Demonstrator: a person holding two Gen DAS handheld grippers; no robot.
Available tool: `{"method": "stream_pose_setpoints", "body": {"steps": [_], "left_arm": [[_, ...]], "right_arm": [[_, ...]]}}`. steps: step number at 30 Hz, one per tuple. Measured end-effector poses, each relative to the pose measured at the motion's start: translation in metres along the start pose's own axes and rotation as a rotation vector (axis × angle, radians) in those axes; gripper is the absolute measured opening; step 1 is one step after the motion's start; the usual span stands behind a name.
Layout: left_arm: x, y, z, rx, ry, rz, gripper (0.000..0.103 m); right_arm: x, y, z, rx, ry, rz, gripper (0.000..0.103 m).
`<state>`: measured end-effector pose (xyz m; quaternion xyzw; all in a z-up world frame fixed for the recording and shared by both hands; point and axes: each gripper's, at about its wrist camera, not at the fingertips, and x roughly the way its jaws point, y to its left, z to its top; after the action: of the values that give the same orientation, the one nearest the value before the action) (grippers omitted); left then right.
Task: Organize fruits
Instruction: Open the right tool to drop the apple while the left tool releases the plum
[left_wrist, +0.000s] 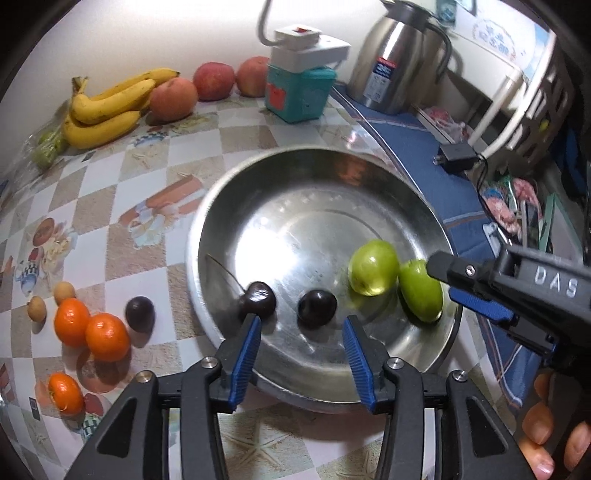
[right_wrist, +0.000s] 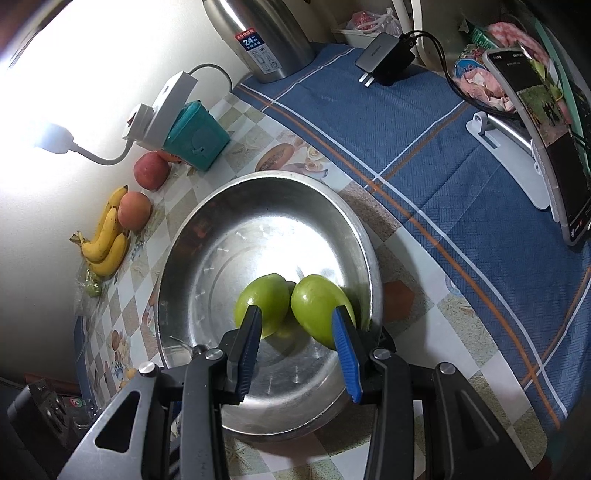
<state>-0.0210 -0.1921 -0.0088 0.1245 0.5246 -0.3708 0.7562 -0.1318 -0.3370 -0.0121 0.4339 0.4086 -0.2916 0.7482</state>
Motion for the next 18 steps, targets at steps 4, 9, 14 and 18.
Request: {"method": "stream_pose_setpoints", "body": {"steps": [4,9,14,18], "left_arm": [[-0.008,0.017,0.005,-0.056,-0.011,0.031,0.057],[-0.013,0.041,0.006,-0.131,0.005,0.097,0.06],[-0.012,0.068,0.002,-0.218,0.066,0.209,0.065],[-0.012,0.083,-0.002,-0.248,0.081,0.271,0.065]], "right_arm": [[-0.004,0.002,0.0,-0.011,-0.01,-0.006,0.041],[-0.005,0.007,-0.001,-0.033,-0.008,-0.015,0.041],[-0.005,0.013,-0.003,-0.065,-0.01,-0.031,0.041],[-0.005,0.016,-0.004,-0.087,-0.01,-0.041,0.041]]}}
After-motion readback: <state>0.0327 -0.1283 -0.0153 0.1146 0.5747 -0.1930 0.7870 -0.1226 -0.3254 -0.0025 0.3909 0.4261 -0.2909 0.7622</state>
